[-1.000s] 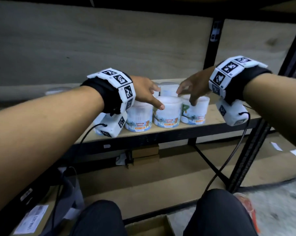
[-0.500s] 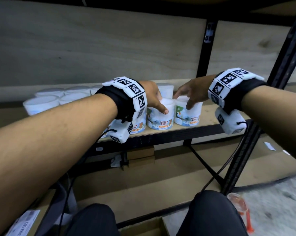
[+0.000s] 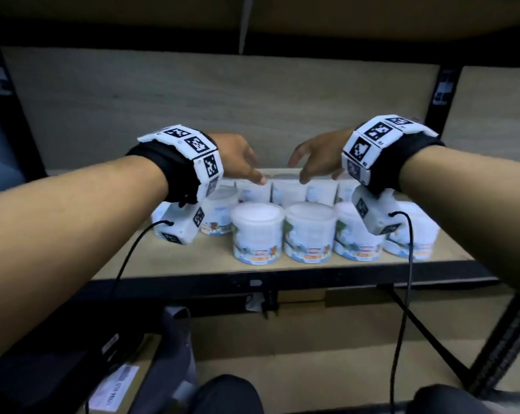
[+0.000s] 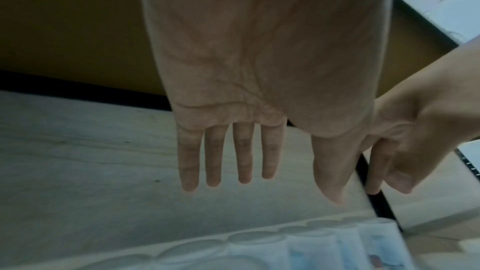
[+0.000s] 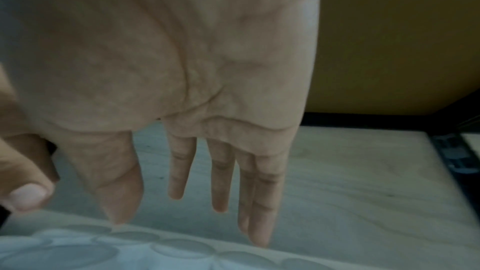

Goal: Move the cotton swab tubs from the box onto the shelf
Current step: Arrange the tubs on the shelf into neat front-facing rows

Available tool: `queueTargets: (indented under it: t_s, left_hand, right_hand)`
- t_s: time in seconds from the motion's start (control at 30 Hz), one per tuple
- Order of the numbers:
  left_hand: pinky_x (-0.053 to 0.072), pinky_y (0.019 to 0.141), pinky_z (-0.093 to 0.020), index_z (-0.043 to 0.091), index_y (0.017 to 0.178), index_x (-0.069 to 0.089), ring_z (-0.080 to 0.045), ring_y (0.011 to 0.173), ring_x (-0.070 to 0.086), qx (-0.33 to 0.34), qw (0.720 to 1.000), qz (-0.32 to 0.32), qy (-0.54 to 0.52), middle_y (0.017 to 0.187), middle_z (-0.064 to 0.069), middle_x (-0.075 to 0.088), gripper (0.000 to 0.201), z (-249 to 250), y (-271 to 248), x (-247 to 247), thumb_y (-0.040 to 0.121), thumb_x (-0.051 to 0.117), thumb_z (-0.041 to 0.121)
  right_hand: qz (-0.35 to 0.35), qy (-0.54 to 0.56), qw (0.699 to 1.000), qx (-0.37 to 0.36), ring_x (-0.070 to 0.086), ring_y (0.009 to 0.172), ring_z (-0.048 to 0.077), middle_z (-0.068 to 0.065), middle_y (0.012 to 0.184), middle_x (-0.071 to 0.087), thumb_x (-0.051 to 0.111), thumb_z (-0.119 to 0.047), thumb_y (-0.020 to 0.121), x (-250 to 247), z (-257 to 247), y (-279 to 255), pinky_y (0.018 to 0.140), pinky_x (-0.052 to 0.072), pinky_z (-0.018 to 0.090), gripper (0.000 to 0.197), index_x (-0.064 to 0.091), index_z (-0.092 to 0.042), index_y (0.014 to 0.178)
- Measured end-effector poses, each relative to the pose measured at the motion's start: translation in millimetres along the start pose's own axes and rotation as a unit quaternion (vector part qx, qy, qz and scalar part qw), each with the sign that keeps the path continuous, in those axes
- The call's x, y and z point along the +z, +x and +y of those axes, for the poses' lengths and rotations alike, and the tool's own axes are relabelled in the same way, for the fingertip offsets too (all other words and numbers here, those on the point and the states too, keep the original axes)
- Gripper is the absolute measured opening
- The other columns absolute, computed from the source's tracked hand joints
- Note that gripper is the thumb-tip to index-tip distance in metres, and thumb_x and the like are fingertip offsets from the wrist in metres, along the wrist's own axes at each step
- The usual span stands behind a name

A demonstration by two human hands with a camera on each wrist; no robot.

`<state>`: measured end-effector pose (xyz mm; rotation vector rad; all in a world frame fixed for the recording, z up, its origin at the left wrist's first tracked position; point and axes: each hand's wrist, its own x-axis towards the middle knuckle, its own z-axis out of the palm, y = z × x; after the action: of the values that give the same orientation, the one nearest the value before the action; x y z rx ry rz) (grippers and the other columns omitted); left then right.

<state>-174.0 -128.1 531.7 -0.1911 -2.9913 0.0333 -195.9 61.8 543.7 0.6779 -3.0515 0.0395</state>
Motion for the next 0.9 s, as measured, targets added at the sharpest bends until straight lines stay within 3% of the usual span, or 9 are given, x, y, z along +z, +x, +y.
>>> queueTargets:
  t_s: [0.1,0.27,0.47,0.6,0.73,0.9]
  left_hand:
    - [0.035,0.111,-0.032,0.024,0.143,0.047,-0.018,0.133,0.047,-0.039,0.999,-0.001,0.017,0.145,0.007,0.050,0.074,-39,-8,-2,0.082,0.063,0.061]
    - [0.036,0.109,-0.032,0.026,0.143,0.048,-0.018,0.131,0.047,-0.082,0.996,-0.013,0.026,0.144,0.007,0.051,0.073,-88,-22,6,0.080,0.065,0.061]
    - [0.040,0.105,-0.029,0.028,0.138,0.052,-0.018,0.125,0.053,-0.112,0.993,-0.023,-0.007,0.137,0.006,0.058,0.071,-116,-28,32,0.076,0.072,0.057]
    - [0.040,0.106,-0.030,0.032,0.139,0.051,-0.020,0.128,0.051,-0.130,0.991,-0.032,-0.021,0.142,0.005,0.052,0.073,-127,-22,50,0.073,0.074,0.055]
    - [0.038,0.105,-0.029,0.035,0.139,0.049,-0.019,0.130,0.049,-0.135,0.990,-0.032,-0.032,0.145,0.006,0.049,0.074,-133,-18,61,0.073,0.074,0.056]
    - [0.041,0.096,-0.025,0.029,0.138,0.053,-0.021,0.124,0.052,-0.112,0.993,-0.003,-0.038,0.139,0.002,0.054,0.066,-132,-18,71,0.079,0.073,0.049]
  right_hand:
    - [0.001,0.014,1.000,-0.028,0.056,0.118,0.028,0.007,0.134,0.055,0.065,-0.031,0.092,1,-40,16,0.098,0.051,0.039,0.043,0.057,-0.018,0.133]
    - [-0.007,-0.011,0.998,-0.061,0.052,0.124,0.024,0.005,0.140,0.051,0.060,-0.038,0.095,10,-91,39,0.097,0.044,0.032,0.053,0.050,-0.015,0.141]
    - [-0.031,-0.077,0.996,-0.044,0.049,0.128,0.026,0.004,0.145,0.049,0.062,-0.061,0.084,30,-135,75,0.107,0.040,0.036,0.072,0.049,-0.019,0.142]
    - [-0.056,-0.106,0.992,-0.031,0.055,0.110,0.025,0.005,0.147,0.046,0.061,-0.058,0.087,36,-153,95,0.093,0.045,0.033,0.074,0.043,-0.017,0.146]
    - [-0.090,-0.124,0.988,-0.023,0.050,0.128,0.025,0.002,0.144,0.050,0.065,-0.056,0.084,47,-163,116,0.107,0.040,0.038,0.071,0.050,-0.019,0.142]
    - [-0.076,-0.176,0.981,-0.040,0.060,0.117,0.024,-0.001,0.132,0.061,0.068,-0.073,0.052,56,-171,138,0.101,0.046,0.041,0.092,0.059,-0.028,0.132]
